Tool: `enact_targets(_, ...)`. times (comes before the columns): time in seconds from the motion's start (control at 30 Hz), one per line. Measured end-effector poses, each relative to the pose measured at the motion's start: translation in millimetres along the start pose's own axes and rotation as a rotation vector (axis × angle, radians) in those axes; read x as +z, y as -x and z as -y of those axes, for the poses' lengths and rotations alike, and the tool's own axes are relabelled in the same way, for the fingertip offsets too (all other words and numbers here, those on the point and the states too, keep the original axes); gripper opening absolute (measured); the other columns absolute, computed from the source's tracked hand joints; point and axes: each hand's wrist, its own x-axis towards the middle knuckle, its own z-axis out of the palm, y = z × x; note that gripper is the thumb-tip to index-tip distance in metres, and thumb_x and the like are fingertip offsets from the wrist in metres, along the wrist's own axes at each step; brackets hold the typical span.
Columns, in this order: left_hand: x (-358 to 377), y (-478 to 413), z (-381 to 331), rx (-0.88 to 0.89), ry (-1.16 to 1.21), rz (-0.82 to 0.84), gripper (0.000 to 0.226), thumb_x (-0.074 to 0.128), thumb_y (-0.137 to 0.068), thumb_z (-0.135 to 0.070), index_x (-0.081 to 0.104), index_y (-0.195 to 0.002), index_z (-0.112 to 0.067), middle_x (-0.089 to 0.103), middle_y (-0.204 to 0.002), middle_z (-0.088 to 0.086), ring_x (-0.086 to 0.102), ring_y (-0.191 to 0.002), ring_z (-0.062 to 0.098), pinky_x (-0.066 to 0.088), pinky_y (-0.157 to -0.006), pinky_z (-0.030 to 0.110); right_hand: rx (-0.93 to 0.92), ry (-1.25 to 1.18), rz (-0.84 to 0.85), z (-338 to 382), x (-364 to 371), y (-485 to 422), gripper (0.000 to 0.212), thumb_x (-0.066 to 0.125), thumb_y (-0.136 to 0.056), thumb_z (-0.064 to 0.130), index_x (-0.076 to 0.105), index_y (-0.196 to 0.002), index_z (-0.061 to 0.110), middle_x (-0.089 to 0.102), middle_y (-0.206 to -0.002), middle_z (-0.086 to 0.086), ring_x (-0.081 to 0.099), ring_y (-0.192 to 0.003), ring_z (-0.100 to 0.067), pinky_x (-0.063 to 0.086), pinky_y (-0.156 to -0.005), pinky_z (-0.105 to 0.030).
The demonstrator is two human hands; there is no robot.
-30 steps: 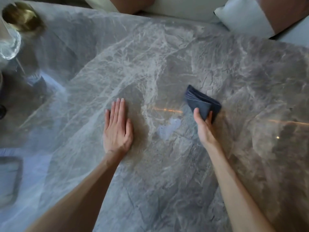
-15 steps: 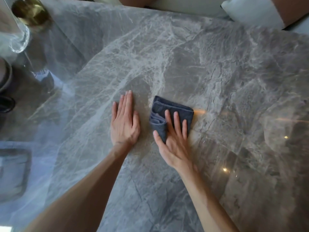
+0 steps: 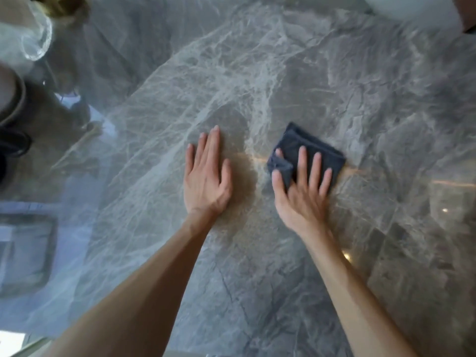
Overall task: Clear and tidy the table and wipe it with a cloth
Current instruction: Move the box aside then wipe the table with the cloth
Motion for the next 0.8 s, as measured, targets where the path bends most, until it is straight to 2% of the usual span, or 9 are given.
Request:
enact_targets(0.07,-1.1,1.1,2.0,-0.009,0.049,-0.019,0.061,0.031,-0.096,-0.03,0.013,-0.155,-0.023,0.024,-0.161,-0.006,0.01,-0.15,0.001,0.009,-0.125,0.041,-0.023,0.001,0.027,31.1,2.1,-14.1,0.056,0.01,-0.095,0.056,-0.009,-0.147,0.047,0.002,-0.164,-0.003,-0.006,-0.15,-0.032,0.0,-0.119,-0.059)
enact_targets(0.2,-2.3,5.8,3.2,-0.034,0.172,-0.054,0.06,0.032,-0.096,-0.031,0.02,-0.154,-0.02,0.025,-0.16,-0.008,-0.007,-0.133,-0.028,0.013,-0.125,0.042,-0.377,0.036,0.065,53.3,15.5,58.3,0.053,0.023,-0.098,0.051,0.014,-0.149,0.043,0.007,-0.164,-0.001,-0.002,-0.151,-0.03,0.009,-0.118,-0.059)
enact_targets(0.27,-1.9,6.5,4.7,-0.042,0.205,-0.062,0.059,0.034,-0.097,-0.028,0.021,-0.154,-0.019,0.025,-0.159,-0.01,-0.008,-0.131,-0.031,0.016,-0.124,0.044,-0.409,0.039,0.122,16.4,11.7,85.5,0.052,0.019,-0.098,0.051,0.01,-0.15,0.047,0.006,-0.164,0.003,0.0,-0.151,-0.026,0.011,-0.119,-0.057)
enact_targets(0.33,-0.8,4.7,7.6,-0.053,0.215,-0.074,0.059,0.035,-0.097,-0.03,0.021,-0.153,-0.02,0.026,-0.158,-0.014,-0.008,-0.13,-0.033,0.017,-0.123,0.045,-0.28,0.062,0.061,-19.8,9.8,63.8,0.054,0.017,-0.097,0.051,-0.002,-0.148,0.049,0.007,-0.164,0.003,0.004,-0.151,-0.025,0.011,-0.119,-0.056)
enact_targets(0.43,0.8,3.7,7.6,-0.027,0.233,-0.079,0.06,0.03,-0.097,-0.036,0.018,-0.154,-0.021,0.028,-0.159,-0.008,0.008,-0.142,-0.018,0.012,-0.124,0.043,0.025,0.021,-0.011,0.9,3.0,0.1,0.056,0.017,-0.095,0.051,-0.01,-0.145,0.048,0.008,-0.164,-0.002,0.001,-0.151,-0.028,0.007,-0.119,-0.058)
enact_targets(0.53,-4.1,6.8,8.8,0.011,0.299,-0.053,0.061,0.03,-0.097,-0.033,0.016,-0.154,-0.017,0.03,-0.159,0.0,0.025,-0.148,0.006,0.011,-0.124,0.045,-0.267,0.043,0.009,58.0,17.7,40.0,0.062,0.03,-0.094,0.05,0.003,-0.15,0.043,0.008,-0.164,-0.003,0.001,-0.151,-0.03,0.01,-0.118,-0.058)
enact_targets(0.6,-5.9,8.3,11.5,0.038,0.314,-0.043,0.061,0.031,-0.097,-0.031,0.017,-0.153,-0.013,0.03,-0.159,0.003,0.026,-0.148,0.011,0.013,-0.123,0.047,-0.437,0.066,0.079,32.6,19.1,91.4,0.061,0.028,-0.094,0.053,0.007,-0.151,0.044,0.006,-0.164,0.0,0.001,-0.151,-0.027,0.013,-0.118,-0.056)
enact_targets(0.7,-3.7,7.7,16.0,0.025,0.297,-0.046,0.062,0.03,-0.096,-0.036,0.021,-0.153,-0.012,0.029,-0.159,0.0,0.023,-0.148,0.007,0.013,-0.124,0.045,-0.251,0.098,0.057,-43.8,5.9,73.9,0.063,0.018,-0.095,0.057,-0.005,-0.151,0.04,0.006,-0.164,0.002,0.003,-0.151,-0.023,0.012,-0.119,-0.055)
enact_targets(0.8,-0.7,7.3,16.7,0.04,0.261,-0.075,0.062,0.03,-0.096,-0.037,0.024,-0.152,-0.011,0.029,-0.16,-0.001,0.022,-0.148,0.005,0.012,-0.125,0.041,0.058,0.009,-0.02,-13.6,-0.7,-7.9,0.064,0.021,-0.093,0.052,-0.006,-0.15,0.039,0.009,-0.164,-0.003,0.004,-0.151,-0.028,0.011,-0.118,-0.058)
